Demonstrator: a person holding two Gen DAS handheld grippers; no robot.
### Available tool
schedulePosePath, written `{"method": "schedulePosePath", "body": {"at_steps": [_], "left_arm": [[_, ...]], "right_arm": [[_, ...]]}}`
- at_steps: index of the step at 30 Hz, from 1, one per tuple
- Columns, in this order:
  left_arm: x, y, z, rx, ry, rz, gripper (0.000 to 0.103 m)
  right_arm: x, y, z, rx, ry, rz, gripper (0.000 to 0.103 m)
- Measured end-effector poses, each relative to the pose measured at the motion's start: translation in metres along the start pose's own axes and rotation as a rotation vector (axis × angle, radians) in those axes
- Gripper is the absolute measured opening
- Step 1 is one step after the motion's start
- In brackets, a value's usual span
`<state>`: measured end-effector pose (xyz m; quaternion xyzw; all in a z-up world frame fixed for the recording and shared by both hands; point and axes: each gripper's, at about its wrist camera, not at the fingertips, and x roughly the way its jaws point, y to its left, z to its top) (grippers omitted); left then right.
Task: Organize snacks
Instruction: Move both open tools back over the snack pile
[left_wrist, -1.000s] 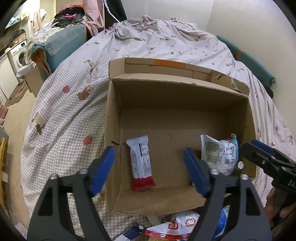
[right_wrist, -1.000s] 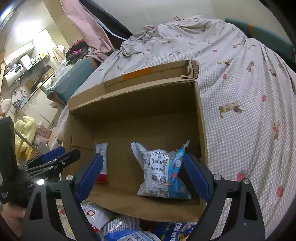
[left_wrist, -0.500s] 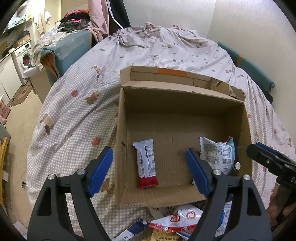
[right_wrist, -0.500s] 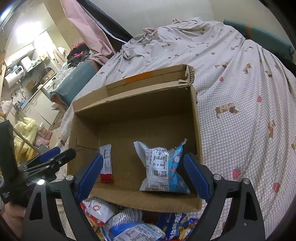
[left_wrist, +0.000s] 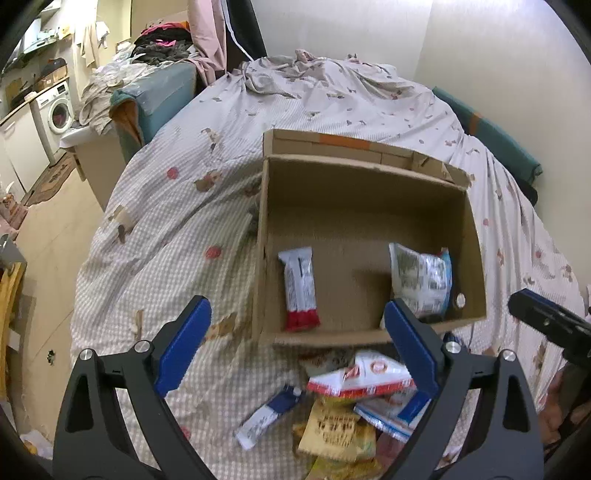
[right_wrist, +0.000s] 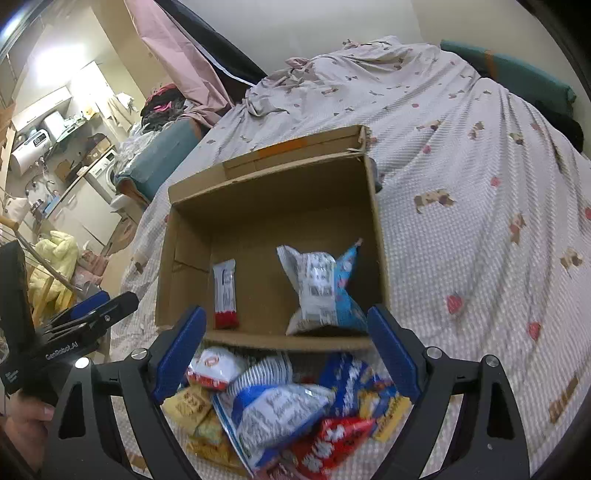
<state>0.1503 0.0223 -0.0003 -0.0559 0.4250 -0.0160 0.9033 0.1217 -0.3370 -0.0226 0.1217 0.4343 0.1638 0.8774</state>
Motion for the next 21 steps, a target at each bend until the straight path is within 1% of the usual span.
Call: {"method": "schedulePosePath", "body": {"at_steps": [3,7,12,15,17,20,21], "left_arm": [[-0.007,0.003,-0.008,-0.003,0.005,0.021,0.093],[-0.014,0.014,-0.016,-0.035,0.026,0.034,0.093],[-0.017,0.027,-0.032,-0.074,0.079,0.048,0.093],[-0.009,0.035,-0.043,-0.103,0.153,0.049,0.093],[-0.002,0.036,-0.050,-0.118,0.204,0.036,0.093],[0.013,0.030,-0.061,-0.119,0.283,-0.012,0.093],[0.016,0.026,-0.063,-0.113,0.297,-0.024,0.092]], "right_arm": [[-0.010,-0.005,-0.010,0.016,0.001,-0.009,0.091],[-0.018,-0.013,-0.018,0.065,0.010,0.001,0.091],[-0.020,-0.022,-0.027,0.114,0.030,0.001,0.091],[-0.019,-0.027,-0.036,0.158,0.063,0.014,0.091],[-0.018,-0.030,-0.042,0.181,0.080,0.019,0.091],[-0.018,-0.031,-0.050,0.185,0.098,-0.001,0.091],[-0.018,-0.032,-0.053,0.185,0.104,-0.008,0.091]]}}
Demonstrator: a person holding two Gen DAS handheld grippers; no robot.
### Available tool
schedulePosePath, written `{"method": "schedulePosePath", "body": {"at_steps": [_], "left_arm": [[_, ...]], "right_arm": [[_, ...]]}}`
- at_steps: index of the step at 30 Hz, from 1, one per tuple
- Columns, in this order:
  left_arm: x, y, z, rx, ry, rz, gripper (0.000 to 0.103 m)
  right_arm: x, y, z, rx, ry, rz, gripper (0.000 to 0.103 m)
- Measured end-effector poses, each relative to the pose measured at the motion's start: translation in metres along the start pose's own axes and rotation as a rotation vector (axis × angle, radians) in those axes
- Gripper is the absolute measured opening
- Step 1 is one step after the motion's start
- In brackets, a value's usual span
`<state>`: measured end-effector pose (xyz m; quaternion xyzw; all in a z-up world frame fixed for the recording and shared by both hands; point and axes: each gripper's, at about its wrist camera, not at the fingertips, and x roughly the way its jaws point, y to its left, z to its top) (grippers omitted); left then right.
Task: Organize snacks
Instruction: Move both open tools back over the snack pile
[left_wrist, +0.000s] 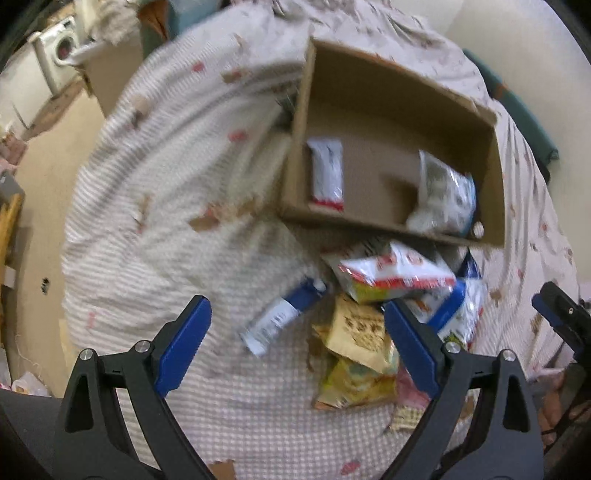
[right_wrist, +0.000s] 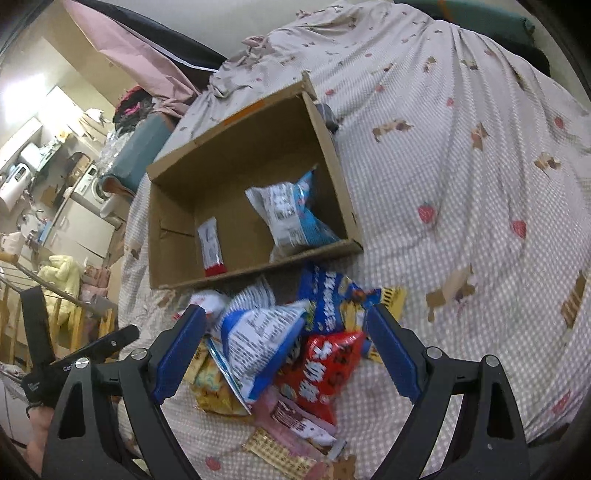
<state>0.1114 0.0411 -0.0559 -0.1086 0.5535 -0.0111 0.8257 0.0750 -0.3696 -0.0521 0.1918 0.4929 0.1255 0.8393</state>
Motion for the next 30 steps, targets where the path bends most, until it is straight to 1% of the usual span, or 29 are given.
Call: {"method": "schedulePosePath", "body": {"at_steps": [3,6,8,10,11,13,15,17,19,20,21,24,28,30], "left_arm": [[0.014,-0.017,-0.005,0.054,0.047,-0.031,0.088],[0.029,-0.032,-0.011,0.104,0.095,-0.042,0.081],[0.039,-0.042,-0.013,0.141,0.108,-0.033,0.078],[0.049,-0.052,-0.014,0.181,0.115,-0.027,0.071],[0.054,-0.056,-0.014,0.199,0.124,-0.024,0.069],[0.065,-0.061,-0.015,0.219,0.142,-0.017,0.063],[0.073,-0.063,-0.016,0.216,0.157,-0.022,0.061],[0.074,-0.063,-0.016,0.207,0.153,-0.042,0.051],[0.074,-0.068,-0.018,0.221,0.155,-0.060,0.045],[0.073,-0.071,-0.020,0.236,0.154,-0.061,0.043],[0.073,-0.073,-0.021,0.248,0.151,-0.061,0.036],[0.067,-0.080,-0.027,0.272,0.140,-0.062,0.027],[0.049,-0.075,-0.033,0.263,0.130,-0.088,0.021],[0.033,-0.074,-0.037,0.250,0.126,-0.117,0.020]], "right_arm": [[-0.001,-0.004,-0.007,0.004,0.013,-0.009,0.091],[-0.003,-0.009,-0.011,0.005,0.018,-0.025,0.091],[-0.006,-0.014,-0.013,0.007,0.020,-0.034,0.091],[-0.007,-0.017,-0.014,0.010,0.021,-0.044,0.091],[-0.007,-0.019,-0.015,0.013,0.024,-0.049,0.091],[-0.007,-0.022,-0.016,0.015,0.028,-0.057,0.091],[-0.007,-0.024,-0.016,0.012,0.031,-0.064,0.091],[-0.008,-0.024,-0.017,0.005,0.031,-0.070,0.091],[-0.007,-0.023,-0.017,0.004,0.031,-0.071,0.091],[-0.007,-0.023,-0.016,0.003,0.033,-0.070,0.091],[-0.006,-0.022,-0.016,0.002,0.034,-0.069,0.091],[-0.002,-0.017,-0.014,-0.009,0.040,-0.064,0.091],[0.001,-0.012,-0.014,-0.022,0.051,-0.047,0.091],[0.002,-0.012,-0.014,-0.018,0.057,-0.031,0.091]]}}
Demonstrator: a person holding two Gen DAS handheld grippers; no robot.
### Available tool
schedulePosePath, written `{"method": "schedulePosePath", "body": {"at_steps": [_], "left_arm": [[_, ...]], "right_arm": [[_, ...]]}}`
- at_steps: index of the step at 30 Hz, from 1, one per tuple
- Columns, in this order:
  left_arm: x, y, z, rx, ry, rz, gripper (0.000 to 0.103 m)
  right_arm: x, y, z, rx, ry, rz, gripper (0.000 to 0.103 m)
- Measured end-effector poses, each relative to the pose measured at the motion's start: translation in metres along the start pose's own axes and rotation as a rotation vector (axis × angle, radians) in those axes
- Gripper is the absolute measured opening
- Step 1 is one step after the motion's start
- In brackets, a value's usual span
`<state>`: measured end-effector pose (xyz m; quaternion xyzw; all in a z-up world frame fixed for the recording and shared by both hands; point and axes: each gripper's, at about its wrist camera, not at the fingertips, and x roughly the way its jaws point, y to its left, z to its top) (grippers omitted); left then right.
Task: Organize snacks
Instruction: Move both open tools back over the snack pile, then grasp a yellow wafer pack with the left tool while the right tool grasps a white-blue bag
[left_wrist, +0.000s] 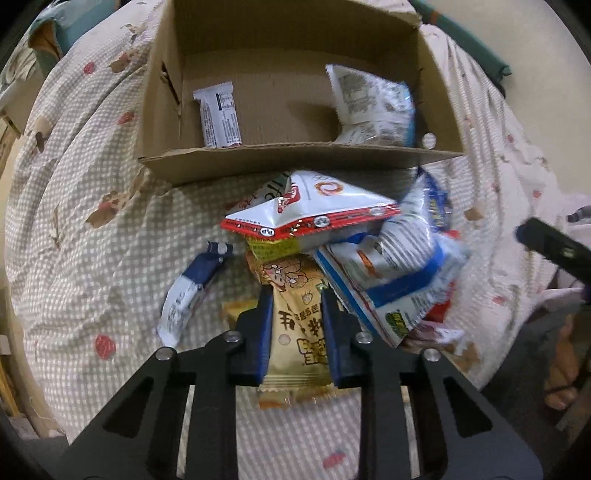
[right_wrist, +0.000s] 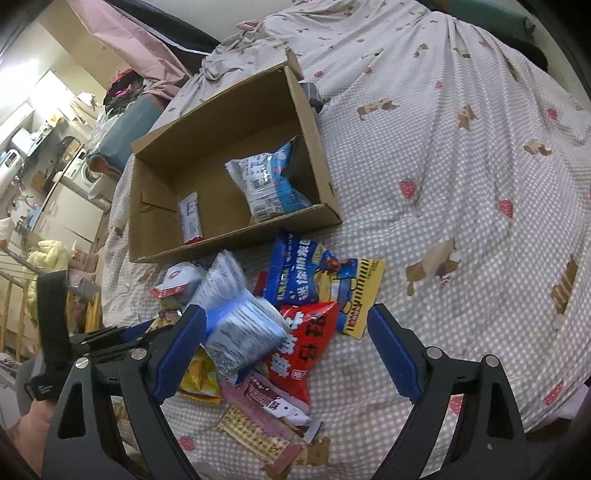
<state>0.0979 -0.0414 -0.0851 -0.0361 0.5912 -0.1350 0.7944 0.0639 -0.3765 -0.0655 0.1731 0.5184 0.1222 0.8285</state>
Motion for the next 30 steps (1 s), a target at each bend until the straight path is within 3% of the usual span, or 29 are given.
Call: {"method": "schedulePosePath", "body": {"at_steps": [6,11,14,18,22,27,29,30], "left_arm": [[-0.042,0.000,-0.010,0.022,-0.055,-0.040,0.020],[-0.069,0.013,-0.017,0.008,-0.131,-0.030,0.020],[-0.083,0.025,-0.019,-0.032,-0.193,-0.020,0.020],[-0.096,0.035,-0.017,-0.049,-0.276,0.056,0.020],[-0.089,0.038,-0.010,-0.073,-0.277,0.061,0.020],[-0.080,0.032,-0.008,-0.064,-0.268,0.074,0.020],[-0.080,0.030,-0.009,-0.062,-0.271,0.077,0.020],[-0.080,0.030,-0.009,-0.065,-0.272,0.075,0.020]], "right_arm": [[0.008,-0.002,-0.001,0.038,0.043,0.058,0.091],[0.027,0.015,-0.006,-0.014,0.126,0.086,0.091],[0.041,0.038,-0.012,-0.122,0.168,0.041,0.092],[0.059,0.065,-0.022,-0.259,0.225,0.013,0.100],[0.082,0.088,-0.040,-0.377,0.307,-0.024,0.100],[0.105,0.102,-0.050,-0.474,0.332,-0.121,0.100],[0.110,0.104,-0.051,-0.483,0.338,-0.127,0.096],[0.111,0.105,-0.052,-0.489,0.342,-0.120,0.087]]}}
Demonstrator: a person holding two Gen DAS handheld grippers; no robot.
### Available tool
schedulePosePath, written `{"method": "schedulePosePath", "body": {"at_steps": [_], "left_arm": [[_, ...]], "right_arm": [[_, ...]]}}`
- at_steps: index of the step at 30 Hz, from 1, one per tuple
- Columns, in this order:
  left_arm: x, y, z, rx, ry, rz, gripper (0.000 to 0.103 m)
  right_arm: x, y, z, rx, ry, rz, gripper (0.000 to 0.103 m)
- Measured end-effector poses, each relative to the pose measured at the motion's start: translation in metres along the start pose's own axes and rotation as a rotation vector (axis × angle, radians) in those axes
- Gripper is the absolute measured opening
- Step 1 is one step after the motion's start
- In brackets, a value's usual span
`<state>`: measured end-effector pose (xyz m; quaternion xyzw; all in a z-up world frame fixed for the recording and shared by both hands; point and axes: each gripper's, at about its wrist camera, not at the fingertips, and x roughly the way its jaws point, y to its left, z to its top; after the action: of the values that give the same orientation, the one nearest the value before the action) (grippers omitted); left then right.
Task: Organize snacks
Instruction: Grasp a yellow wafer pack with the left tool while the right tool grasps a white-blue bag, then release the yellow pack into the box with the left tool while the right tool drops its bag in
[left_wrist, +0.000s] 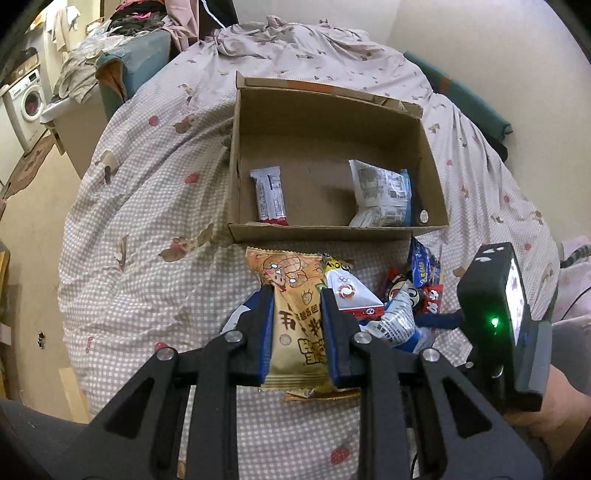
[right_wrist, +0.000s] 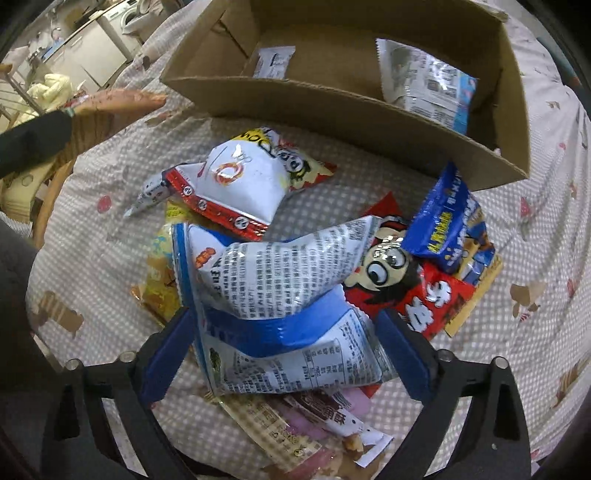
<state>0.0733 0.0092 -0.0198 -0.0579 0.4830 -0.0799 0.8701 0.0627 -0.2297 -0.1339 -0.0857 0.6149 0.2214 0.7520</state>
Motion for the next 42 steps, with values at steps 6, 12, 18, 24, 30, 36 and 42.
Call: {"method": "schedulePosePath", "body": {"at_steps": [6,12,18,24,30,36,42], "left_arm": [[0.000,0.004,0.001,-0.023,-0.007,0.012,0.020],[-0.002,0.009,0.000,-0.032,-0.022,0.030,0.020],[-0.009,0.011,0.000,-0.033,-0.056,0.050,0.020],[-0.025,0.014,0.002,-0.044,-0.122,0.058,0.020],[-0.041,0.014,0.010,-0.044,-0.178,0.078,0.020],[-0.049,0.013,0.033,-0.027,-0.195,0.069,0.020],[-0.032,0.002,0.076,0.009,-0.214,0.073,0.020]], "right_arm": [[-0.016,0.004,-0.002,-0.018,-0.061,0.062,0.056],[-0.037,-0.005,-0.011,0.036,-0.112,0.170,0.046],[-0.057,-0.010,-0.021,0.040,-0.150,0.197,0.044],[-0.077,-0.021,-0.025,0.083,-0.230,0.247,0.043],[-0.104,-0.036,-0.019,0.145,-0.350,0.254,0.043],[-0.133,-0.061,0.002,0.216,-0.421,0.250,0.043],[-0.147,-0.081,0.038,0.240,-0.473,0.242,0.043]]}}
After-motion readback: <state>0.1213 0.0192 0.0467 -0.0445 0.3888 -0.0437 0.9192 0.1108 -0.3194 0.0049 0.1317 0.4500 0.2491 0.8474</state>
